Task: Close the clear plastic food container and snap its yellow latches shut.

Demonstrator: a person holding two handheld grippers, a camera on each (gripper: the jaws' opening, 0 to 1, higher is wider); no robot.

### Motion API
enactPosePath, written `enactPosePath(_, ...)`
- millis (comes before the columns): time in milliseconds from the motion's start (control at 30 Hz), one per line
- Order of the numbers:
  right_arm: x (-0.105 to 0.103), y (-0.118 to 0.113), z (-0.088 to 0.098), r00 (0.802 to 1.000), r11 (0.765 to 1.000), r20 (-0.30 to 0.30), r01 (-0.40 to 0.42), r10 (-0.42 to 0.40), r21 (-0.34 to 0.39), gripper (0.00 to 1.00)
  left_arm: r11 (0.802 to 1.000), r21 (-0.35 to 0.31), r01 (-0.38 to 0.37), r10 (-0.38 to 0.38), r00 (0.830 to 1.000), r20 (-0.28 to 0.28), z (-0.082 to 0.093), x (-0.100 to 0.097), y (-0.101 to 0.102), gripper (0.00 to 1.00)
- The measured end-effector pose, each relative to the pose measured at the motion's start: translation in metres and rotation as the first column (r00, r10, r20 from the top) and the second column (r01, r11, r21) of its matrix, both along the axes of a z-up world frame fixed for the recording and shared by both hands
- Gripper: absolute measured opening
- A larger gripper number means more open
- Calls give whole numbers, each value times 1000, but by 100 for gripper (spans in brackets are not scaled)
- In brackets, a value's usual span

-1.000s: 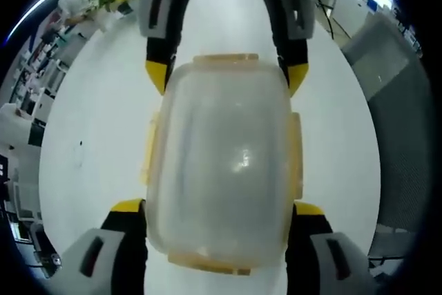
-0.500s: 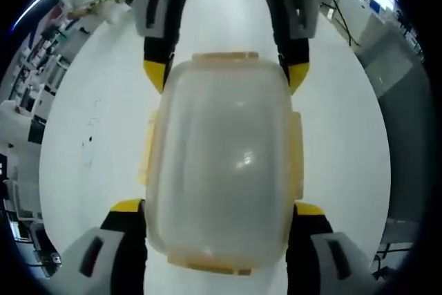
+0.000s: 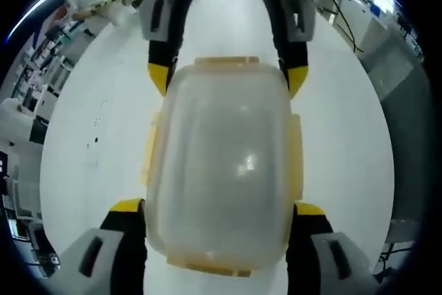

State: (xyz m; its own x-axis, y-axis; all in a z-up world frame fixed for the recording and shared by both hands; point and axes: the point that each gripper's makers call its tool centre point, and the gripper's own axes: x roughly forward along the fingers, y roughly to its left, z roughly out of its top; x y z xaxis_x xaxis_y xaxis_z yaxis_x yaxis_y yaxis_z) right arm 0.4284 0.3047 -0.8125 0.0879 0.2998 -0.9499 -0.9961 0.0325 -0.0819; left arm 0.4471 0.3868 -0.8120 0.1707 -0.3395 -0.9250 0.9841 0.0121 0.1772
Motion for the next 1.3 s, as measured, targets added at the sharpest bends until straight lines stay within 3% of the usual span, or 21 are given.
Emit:
enactPosePath(167, 0, 0, 0, 1000, 1000, 5, -9, 9, 10, 79, 1000, -16, 5, -5, 1000, 4, 1, 0, 0, 82)
enactPosePath(300, 1, 1, 2, 1000, 998, 24, 6, -8, 69, 79, 998, -63, -8, 9, 1000, 21, 4, 0, 0, 83)
enactPosePath(467, 1, 2, 8, 994, 975, 63, 77, -92, 208, 85, 969, -232, -86, 102, 993, 58, 10, 0, 5, 85)
enactPosePath(567, 2, -3, 7, 976, 939, 75, 173, -203, 296, 88, 926, -334, -173, 204, 977, 57, 11, 2, 17, 85)
enactPosePath(633, -5, -2, 7, 950, 880, 42, 267, -308, 393, 90, 863, -421, -278, 316, 948, 23, 9, 2, 29, 84)
enactPosePath(700, -10, -8, 0, 932, 856, 47, 310, -360, 413, 89, 813, -466, -348, 388, 922, -11, 7, -1, 38, 84)
enactPosePath(733, -13, -8, -2, 923, 842, 45, 326, -381, 430, 89, 778, -492, -390, 424, 904, -47, 4, -6, 43, 83)
enactPosePath(833, -19, -4, -4, 880, 759, 6, 405, -474, 510, 91, 720, -549, -425, 454, 886, -90, 0, -15, 46, 83)
enactPosePath(867, -21, -3, -5, 860, 721, -19, 440, -510, 535, 91, 711, -562, -422, 451, 887, -95, -2, -19, 46, 84)
enactPosePath(900, -23, -1, -4, 848, 700, -27, 454, -529, 551, 91, 702, -571, -424, 457, 884, -95, -2, -20, 46, 84)
enactPosePath(967, -25, 1, -4, 824, 659, -50, 486, -564, 574, 92, 647, -615, -450, 473, 870, -139, 3, -22, 40, 84)
enactPosePath(1000, -26, 3, -3, 803, 621, -72, 510, -591, 595, 92, 613, -641, -462, 488, 859, -154, 6, -22, 38, 85)
enactPosePath(1033, -26, 5, -1, 791, 596, -83, 522, -607, 610, 93, 597, -659, -457, 493, 857, -149, 9, -21, 37, 85)
enactPosePath(1067, -27, 7, 1, 777, 569, -92, 530, -622, 629, 93, 594, -660, -460, 499, 854, -146, 9, -23, 37, 83)
enactPosePath(1133, -31, 8, 1, 774, 560, -104, 537, -625, 631, 93, 592, -669, -449, 498, 857, -135, 8, -27, 35, 78)
enactPosePath(1233, -36, 7, 1, 754, 534, -114, 555, -647, 638, 94, 547, -677, -492, 519, 834, -187, 3, -31, 31, 83)
enactPosePath(1300, -37, 5, 2, 743, 514, -125, 563, -657, 647, 93, 543, -682, -490, 522, 833, -183, 4, -33, 30, 83)
